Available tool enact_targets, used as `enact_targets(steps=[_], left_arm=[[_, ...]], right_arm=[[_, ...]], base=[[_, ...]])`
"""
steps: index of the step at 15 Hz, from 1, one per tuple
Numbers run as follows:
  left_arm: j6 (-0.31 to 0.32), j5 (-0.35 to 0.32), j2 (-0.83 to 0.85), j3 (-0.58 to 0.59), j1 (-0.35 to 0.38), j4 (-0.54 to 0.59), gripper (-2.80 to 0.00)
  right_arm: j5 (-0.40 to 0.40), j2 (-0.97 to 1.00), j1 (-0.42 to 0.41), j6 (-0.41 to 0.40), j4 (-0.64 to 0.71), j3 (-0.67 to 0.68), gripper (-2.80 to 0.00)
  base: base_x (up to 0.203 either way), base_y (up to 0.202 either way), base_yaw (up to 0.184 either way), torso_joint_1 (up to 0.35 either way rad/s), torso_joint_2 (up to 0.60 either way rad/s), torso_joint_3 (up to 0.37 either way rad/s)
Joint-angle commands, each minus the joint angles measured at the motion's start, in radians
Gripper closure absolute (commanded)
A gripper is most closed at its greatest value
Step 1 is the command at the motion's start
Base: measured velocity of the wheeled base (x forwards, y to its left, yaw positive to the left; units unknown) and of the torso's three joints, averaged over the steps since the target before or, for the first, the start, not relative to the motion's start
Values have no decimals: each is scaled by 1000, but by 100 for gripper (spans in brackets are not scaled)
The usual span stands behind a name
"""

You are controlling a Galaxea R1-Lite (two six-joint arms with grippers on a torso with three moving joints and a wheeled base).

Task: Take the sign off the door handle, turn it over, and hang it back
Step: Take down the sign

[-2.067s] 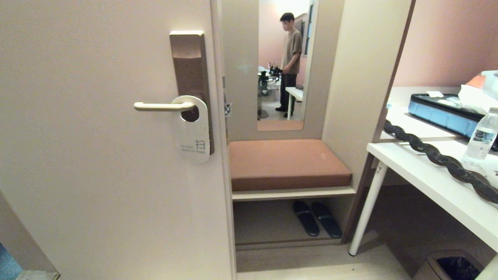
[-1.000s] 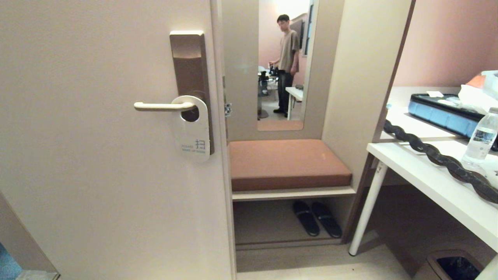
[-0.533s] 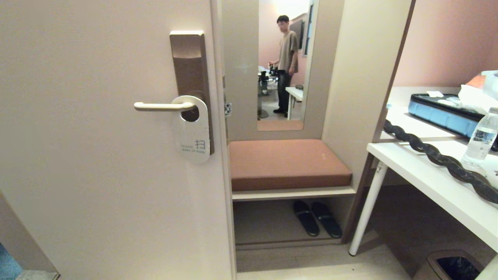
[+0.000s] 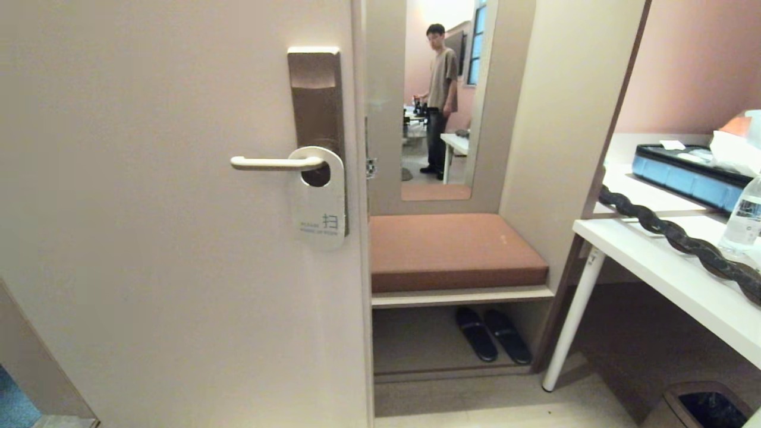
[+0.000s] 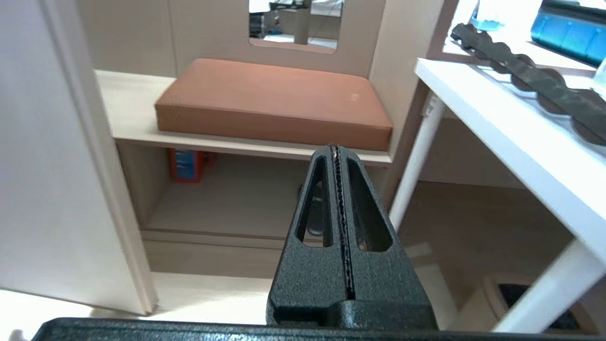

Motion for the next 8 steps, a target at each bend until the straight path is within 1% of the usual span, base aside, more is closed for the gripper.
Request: enact_targets(steps=[1, 8], left_arm=[[-1, 0, 2, 0, 1, 0, 0], [-1, 0, 2, 0, 1, 1, 0]], right_arm=[[0, 0, 1, -1, 1, 0, 0], [0, 0, 1, -1, 1, 0, 0]], base=[[0, 202, 1, 2, 5, 5], [0, 191, -2, 4, 3, 1]])
